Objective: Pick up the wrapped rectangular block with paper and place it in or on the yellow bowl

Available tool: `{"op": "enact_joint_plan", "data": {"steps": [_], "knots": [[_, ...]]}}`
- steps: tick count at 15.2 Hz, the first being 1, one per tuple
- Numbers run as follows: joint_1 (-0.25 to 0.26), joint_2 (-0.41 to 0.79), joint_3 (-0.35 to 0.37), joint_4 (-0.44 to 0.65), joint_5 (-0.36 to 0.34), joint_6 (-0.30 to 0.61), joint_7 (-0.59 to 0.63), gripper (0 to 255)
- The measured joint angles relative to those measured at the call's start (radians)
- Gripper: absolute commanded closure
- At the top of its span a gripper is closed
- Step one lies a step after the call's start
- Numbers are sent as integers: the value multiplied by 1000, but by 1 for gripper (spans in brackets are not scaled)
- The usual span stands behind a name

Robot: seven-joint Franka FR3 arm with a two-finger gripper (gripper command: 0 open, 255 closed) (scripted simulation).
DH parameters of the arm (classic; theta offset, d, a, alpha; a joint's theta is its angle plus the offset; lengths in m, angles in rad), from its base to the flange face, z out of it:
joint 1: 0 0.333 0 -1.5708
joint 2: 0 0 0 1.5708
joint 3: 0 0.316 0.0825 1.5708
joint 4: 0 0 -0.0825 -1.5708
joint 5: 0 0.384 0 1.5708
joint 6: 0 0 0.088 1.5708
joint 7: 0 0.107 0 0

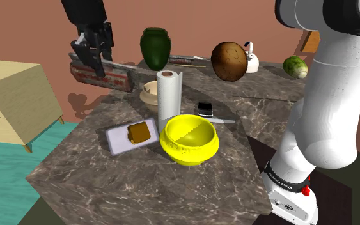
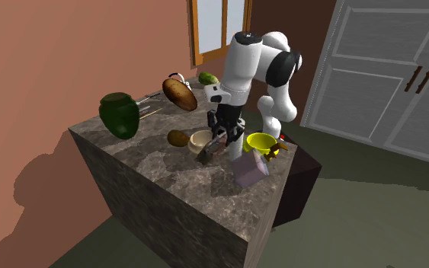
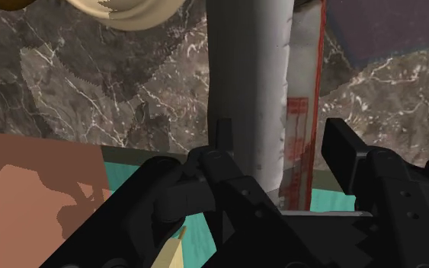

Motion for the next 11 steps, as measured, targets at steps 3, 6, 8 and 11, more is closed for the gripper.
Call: {"op": "enact_joint_plan", "data": {"steps": [3,6,8,11], "knots": [[-13,-91,1,-97,36,14,-4,255],[-22,-224,-1,-240,89,36,-10,255],[-21,-298,-5,-307,117,37,-17,255],[-10,-420,-10,-425,163,41,-18,255]]}}
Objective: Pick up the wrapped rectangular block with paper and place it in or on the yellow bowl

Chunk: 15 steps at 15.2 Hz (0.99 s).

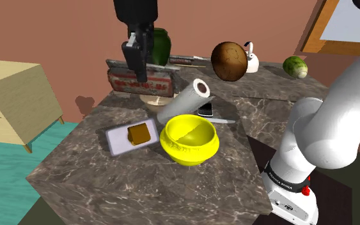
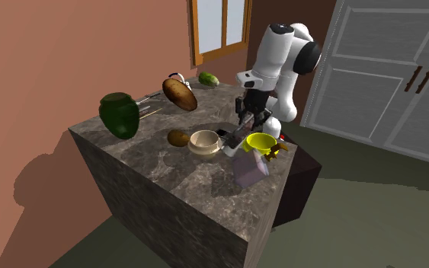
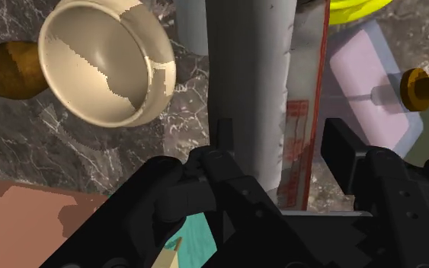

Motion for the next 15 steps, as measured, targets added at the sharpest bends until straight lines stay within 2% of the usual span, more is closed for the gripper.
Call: {"op": "enact_joint_plan", "data": {"steps": [9,15], "knots": [[63,-334,-30,-240,105,-78,-13,255],[80,-392,-31,-348,122,-29,-9,255]]}}
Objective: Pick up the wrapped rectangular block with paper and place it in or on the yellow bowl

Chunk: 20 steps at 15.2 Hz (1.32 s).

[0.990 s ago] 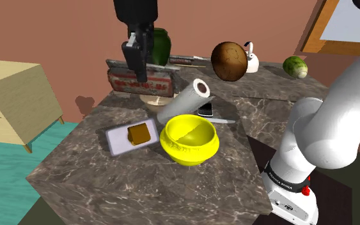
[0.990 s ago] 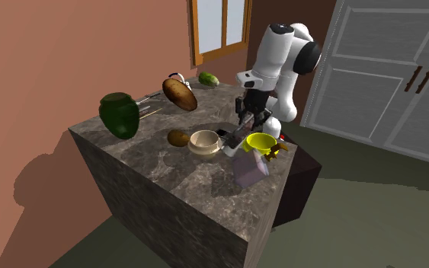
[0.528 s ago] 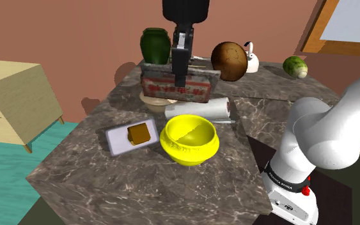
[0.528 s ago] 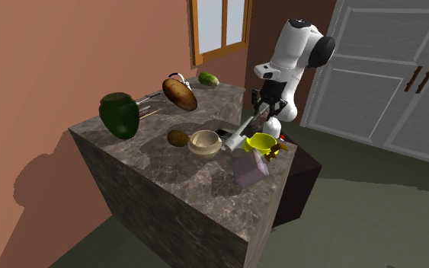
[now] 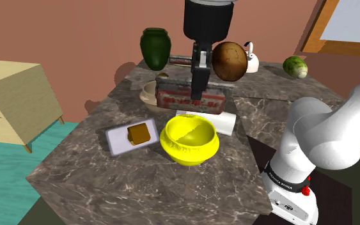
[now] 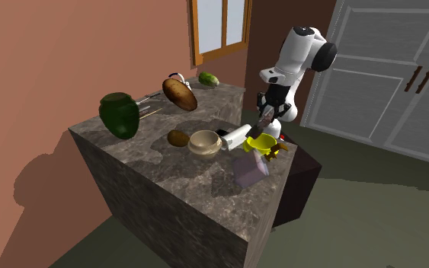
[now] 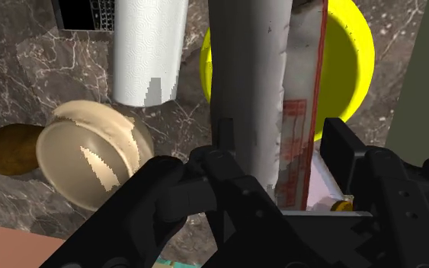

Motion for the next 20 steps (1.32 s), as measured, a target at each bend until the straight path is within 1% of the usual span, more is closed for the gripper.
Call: {"op": "enact_joint_plan", "data": {"steps": [11,18,19,20], "knots": [[14,-28,15,-159,17,143,15,255],[16,-32,18,-171,18,156,18,255],[17,-32,18,-171,19,155,18,0],[16,-30,18,-174,19,153,19,0]]}}
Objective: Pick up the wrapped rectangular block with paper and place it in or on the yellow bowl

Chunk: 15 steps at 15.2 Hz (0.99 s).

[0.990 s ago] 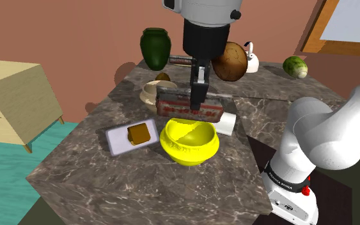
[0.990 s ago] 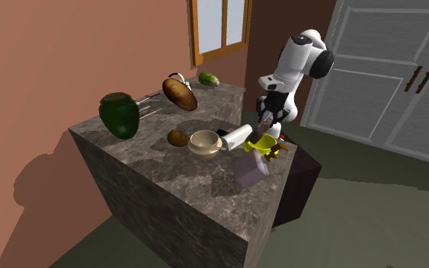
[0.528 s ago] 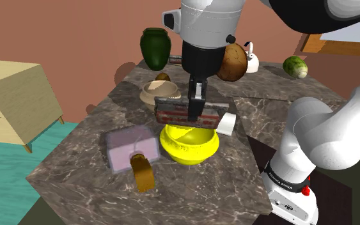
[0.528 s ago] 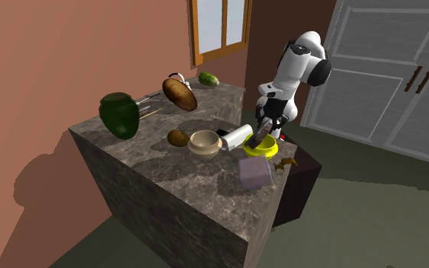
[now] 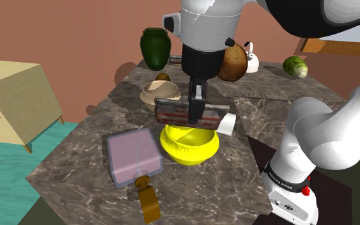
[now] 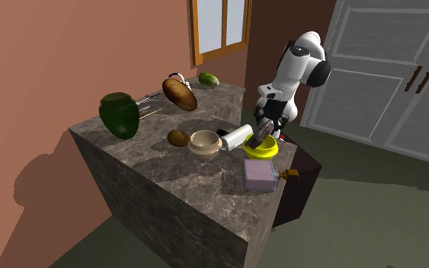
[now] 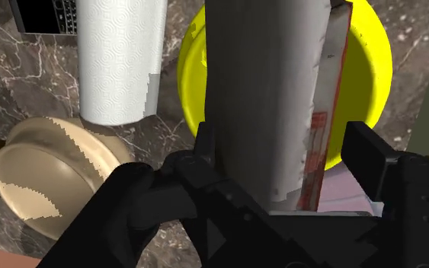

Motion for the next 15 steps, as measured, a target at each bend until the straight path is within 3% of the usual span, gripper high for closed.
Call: {"op": "enact_joint_plan", "data": {"steps": [5,9,15], "knots": [[0,2,0,-4,0,-2,0,0],[-4,12,-1,97,-4,-91,2,0],[-6,22,1,136,-6,-122,5,0]]}}
